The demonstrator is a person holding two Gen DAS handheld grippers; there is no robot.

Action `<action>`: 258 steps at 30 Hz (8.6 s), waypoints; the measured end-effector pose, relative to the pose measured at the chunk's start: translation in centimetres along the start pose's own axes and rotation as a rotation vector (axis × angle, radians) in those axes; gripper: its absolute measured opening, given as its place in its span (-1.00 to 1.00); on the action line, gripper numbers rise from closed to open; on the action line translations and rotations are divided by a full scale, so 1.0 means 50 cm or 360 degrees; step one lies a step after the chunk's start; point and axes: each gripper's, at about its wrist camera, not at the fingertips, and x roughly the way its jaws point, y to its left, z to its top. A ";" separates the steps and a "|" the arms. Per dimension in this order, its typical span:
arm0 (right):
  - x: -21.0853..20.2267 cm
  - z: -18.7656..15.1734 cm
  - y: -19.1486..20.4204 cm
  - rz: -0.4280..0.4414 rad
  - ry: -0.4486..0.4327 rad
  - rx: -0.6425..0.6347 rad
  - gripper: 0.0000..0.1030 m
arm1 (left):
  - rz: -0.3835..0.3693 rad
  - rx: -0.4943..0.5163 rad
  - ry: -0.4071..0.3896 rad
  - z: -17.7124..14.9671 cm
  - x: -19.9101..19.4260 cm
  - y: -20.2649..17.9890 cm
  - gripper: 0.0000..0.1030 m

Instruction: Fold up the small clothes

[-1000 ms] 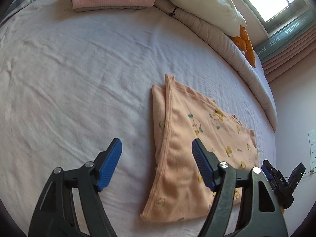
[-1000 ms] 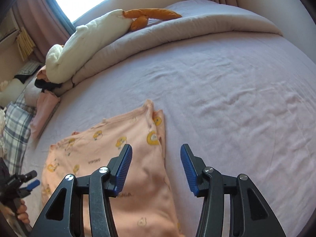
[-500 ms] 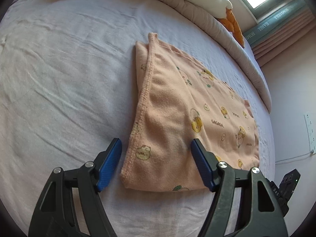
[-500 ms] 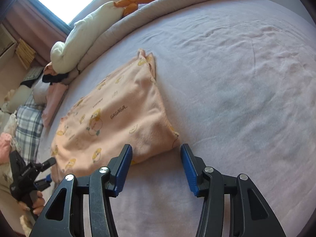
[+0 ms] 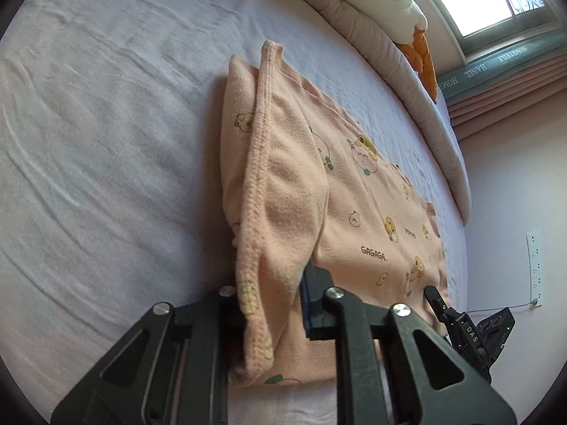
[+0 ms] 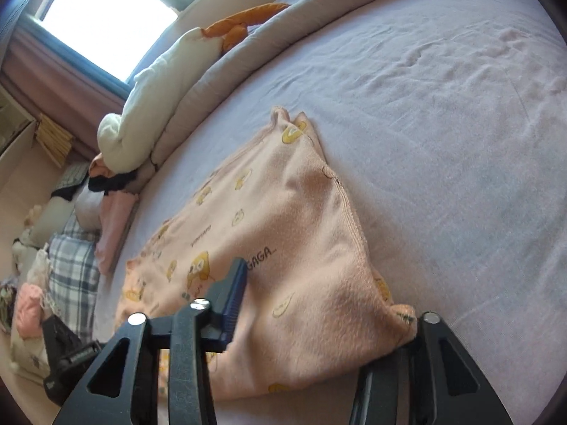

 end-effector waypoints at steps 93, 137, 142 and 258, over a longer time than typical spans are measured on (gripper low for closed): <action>-0.195 -0.174 0.078 -0.0220 0.0215 -0.0673 0.24 | 0.0005 0.0349 0.0321 -0.089 -0.035 -0.118 -0.07; -0.097 -0.181 0.144 0.0035 0.0409 -0.0564 0.46 | 0.0134 0.0388 0.0056 -0.134 -0.184 0.051 0.60; -0.052 -0.188 0.166 0.0152 0.0496 -0.0556 0.46 | 0.0106 0.0324 0.0145 -0.148 -0.159 0.071 0.66; -0.288 -0.160 0.196 -0.0328 -0.0261 -0.0788 0.71 | 0.0227 0.0781 -0.0416 -0.287 -0.281 -0.169 0.99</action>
